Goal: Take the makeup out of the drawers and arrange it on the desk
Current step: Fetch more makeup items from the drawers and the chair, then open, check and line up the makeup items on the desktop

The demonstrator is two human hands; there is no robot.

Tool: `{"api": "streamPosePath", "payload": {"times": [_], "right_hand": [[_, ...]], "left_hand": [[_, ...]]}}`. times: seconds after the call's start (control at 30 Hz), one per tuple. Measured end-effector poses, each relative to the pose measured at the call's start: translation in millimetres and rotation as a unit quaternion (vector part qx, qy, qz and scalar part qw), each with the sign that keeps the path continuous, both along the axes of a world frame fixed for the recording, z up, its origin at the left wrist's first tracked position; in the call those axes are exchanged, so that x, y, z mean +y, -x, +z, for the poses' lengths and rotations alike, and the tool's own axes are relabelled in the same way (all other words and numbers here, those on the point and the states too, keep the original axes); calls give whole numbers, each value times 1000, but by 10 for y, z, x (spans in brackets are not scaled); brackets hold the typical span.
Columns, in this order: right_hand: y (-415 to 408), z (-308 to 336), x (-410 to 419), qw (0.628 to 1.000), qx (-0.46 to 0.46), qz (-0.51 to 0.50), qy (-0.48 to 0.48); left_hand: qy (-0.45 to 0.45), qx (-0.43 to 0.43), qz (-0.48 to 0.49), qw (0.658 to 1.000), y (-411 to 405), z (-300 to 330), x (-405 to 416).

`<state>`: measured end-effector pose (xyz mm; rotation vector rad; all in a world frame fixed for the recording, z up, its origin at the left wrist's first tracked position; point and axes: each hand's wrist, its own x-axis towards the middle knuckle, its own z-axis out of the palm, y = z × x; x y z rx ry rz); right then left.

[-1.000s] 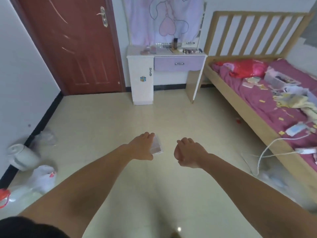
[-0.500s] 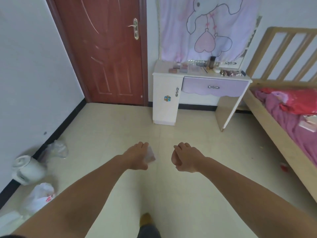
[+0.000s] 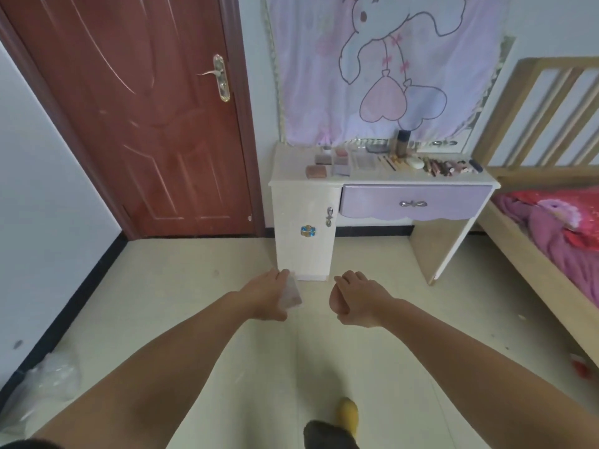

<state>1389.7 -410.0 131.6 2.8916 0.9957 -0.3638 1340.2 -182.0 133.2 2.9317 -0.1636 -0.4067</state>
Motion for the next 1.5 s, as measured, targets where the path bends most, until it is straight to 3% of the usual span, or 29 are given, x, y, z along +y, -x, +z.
{"api": "streamPosePath", "payload": {"times": [0.33, 0.6, 0.9, 1.13, 1.5], "right_hand": [[-2534, 46, 381, 999, 6, 45, 24], [-4046, -128, 1078, 996, 31, 85, 11], [-5774, -208, 1879, 998, 62, 11, -5], [-6714, -329, 2184, 995, 96, -28, -1], [-7540, -687, 2575, 990, 104, 84, 40]], "left_hand": [[14, -19, 34, 999, -2303, -58, 355], [84, 52, 98, 990, -3677, -213, 952], [46, 76, 25, 996, -5616, -251, 1832], [14, 82, -17, 996, -6737, -410, 2079], [27, 69, -1, 997, -7432, -836, 2266]]}}
